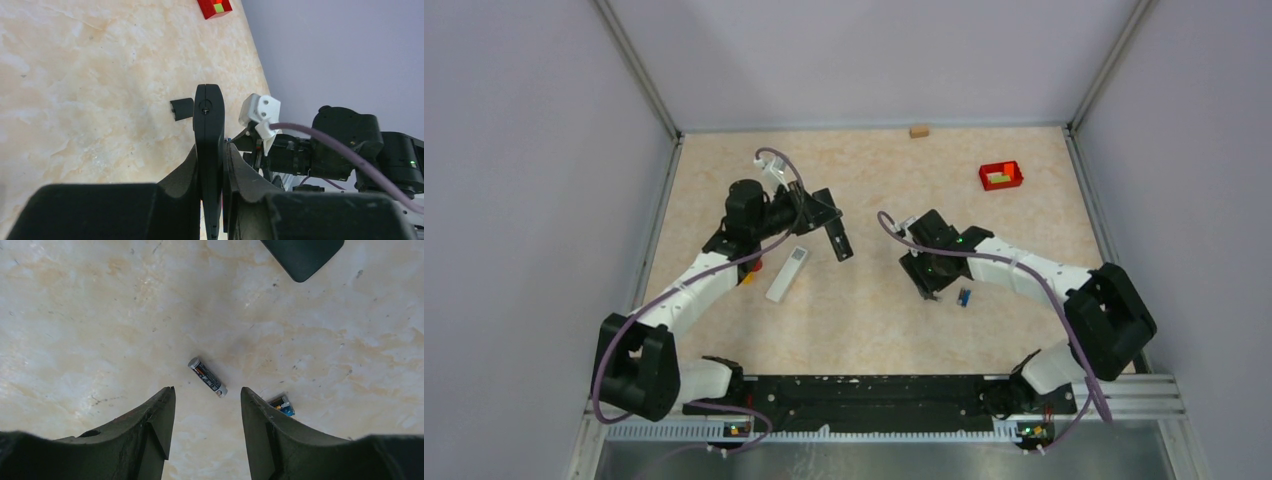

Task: Load the batteries into the remote control
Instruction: Pick up the battery from the center of the board.

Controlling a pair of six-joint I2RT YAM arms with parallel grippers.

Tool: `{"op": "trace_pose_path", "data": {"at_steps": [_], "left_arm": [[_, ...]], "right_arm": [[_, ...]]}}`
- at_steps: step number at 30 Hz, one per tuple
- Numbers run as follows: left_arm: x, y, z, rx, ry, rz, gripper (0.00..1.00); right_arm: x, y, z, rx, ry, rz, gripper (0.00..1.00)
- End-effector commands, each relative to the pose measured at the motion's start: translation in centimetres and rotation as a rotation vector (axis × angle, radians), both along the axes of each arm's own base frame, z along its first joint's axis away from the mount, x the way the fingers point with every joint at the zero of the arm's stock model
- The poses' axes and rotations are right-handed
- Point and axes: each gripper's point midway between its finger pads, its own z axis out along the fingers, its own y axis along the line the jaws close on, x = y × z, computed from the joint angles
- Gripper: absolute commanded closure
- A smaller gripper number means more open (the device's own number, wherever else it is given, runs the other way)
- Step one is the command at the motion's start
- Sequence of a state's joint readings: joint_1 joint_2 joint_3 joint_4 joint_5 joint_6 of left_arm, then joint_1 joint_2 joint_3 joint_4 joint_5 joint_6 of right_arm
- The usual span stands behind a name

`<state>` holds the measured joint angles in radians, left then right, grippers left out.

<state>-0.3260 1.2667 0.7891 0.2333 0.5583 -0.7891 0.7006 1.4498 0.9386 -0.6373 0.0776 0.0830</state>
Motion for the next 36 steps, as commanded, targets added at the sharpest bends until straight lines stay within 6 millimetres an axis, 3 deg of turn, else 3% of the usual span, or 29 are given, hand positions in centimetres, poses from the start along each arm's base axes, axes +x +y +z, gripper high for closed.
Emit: {"op": "trace_pose_path", "data": {"at_steps": [1,12,18,25,32,34,36], "left_arm": [[0.4,1.0,3.0,-0.023,-0.091,0.004,1.0],[0.5,3.4,4.1,-0.067,-0.098,0.029,1.0],[0.4,3.8,4.1,-0.09,-0.093,0.031,1.0],[0.3,3.9,4.2,-0.098,-0.094,0.029,1.0],[0.2,4.0,4.2,-0.101,-0.093,0.032,1.0],[0.2,4.0,4.2,-0.103,-0.09,0.032,1.0],[0.2,4.1,4.0,-0.104,-0.085,0.033,1.0]], "right_arm": [[0.6,0.2,-0.3,-0.054,-0.012,0.129,0.48],[-0.2,0.4,-3.3,-0.074,0.067,0.188,0.51],[0.0,0.0,-3.9,-0.108,0.077,0.186,0.54],[0.5,-0.5,-4.6,-0.139,0.088,0.149,0.77],[0.9,-0.6,-4.3,-0.117,0.097,0.103,0.91],[1.1,-0.7,-4.2,-0.117,0.092,0.084,0.89],[1.0,-1.0,-4.1,-0.126,0.098,0.067,0.77]]}}
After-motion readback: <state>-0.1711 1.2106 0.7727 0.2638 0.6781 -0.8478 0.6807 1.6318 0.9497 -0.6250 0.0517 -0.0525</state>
